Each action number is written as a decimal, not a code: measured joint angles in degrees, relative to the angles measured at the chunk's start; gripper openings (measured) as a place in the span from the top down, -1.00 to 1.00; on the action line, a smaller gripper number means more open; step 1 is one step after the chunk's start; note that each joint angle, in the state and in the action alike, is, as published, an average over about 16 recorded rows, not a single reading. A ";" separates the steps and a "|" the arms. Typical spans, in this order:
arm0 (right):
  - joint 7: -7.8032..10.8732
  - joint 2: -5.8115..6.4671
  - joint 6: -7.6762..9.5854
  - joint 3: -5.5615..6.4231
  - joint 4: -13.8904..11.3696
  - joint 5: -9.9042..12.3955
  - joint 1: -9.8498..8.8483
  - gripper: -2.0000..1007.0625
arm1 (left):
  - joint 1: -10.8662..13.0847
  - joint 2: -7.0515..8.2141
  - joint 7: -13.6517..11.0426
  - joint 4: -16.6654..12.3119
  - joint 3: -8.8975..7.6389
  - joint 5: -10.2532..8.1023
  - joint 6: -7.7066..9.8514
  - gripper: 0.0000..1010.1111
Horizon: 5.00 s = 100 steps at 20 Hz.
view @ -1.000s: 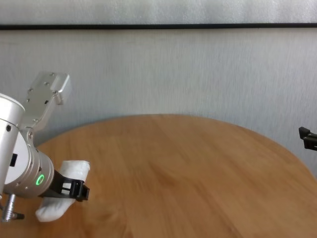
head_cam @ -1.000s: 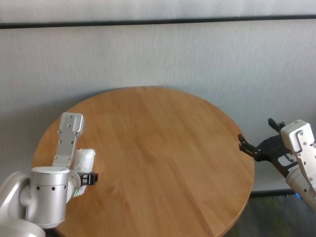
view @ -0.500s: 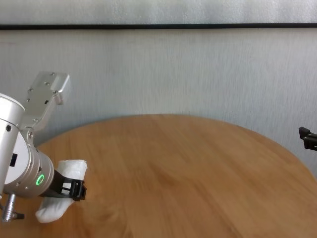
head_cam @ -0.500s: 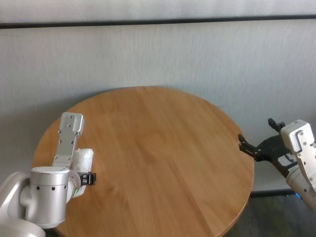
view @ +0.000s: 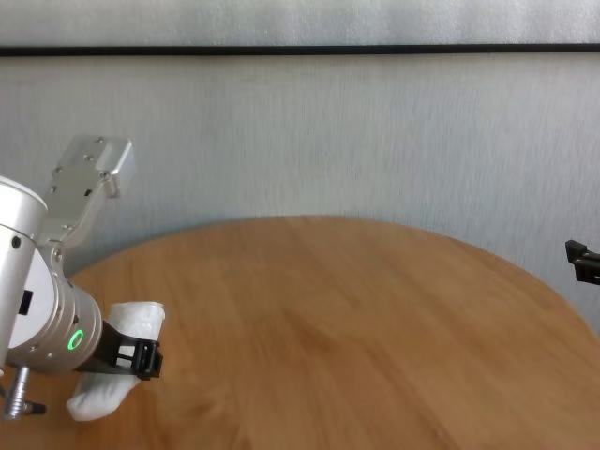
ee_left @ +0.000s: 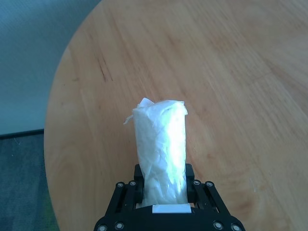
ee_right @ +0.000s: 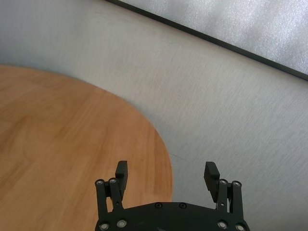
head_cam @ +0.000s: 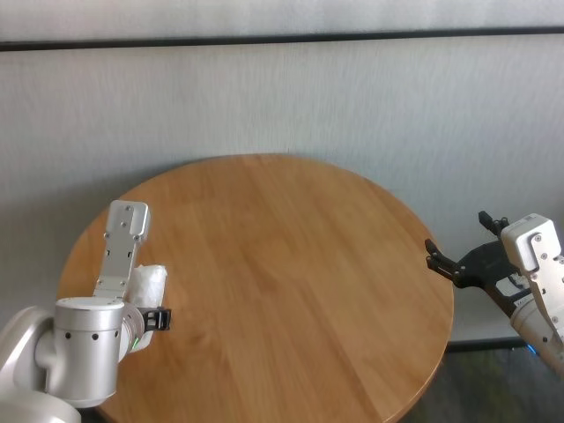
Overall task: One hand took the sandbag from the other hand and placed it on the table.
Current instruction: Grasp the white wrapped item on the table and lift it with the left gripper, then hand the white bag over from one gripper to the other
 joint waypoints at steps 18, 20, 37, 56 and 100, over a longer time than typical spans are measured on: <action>0.00 0.00 0.00 0.00 0.00 0.00 0.00 -0.99 | 1.75 2.26 -3.77 -4.05 1.94 2.05 -5.09 0.01; 0.00 0.00 0.00 0.00 0.00 0.00 0.00 -0.99 | 1.86 3.06 -5.22 -5.02 3.01 2.90 -7.18 0.01; 0.00 0.00 0.00 0.00 0.00 0.00 0.00 -0.99 | -2.09 4.96 -13.16 -5.34 15.95 15.75 -32.58 0.01; 0.00 0.00 0.00 0.00 0.00 0.00 0.00 -0.99 | -3.67 -0.05 -15.27 -4.64 19.06 20.41 -33.59 0.01; 19.43 -6.59 -0.83 6.19 -3.18 18.69 1.97 -0.99 | -3.59 -0.05 -15.20 -4.54 18.73 20.13 -33.34 0.01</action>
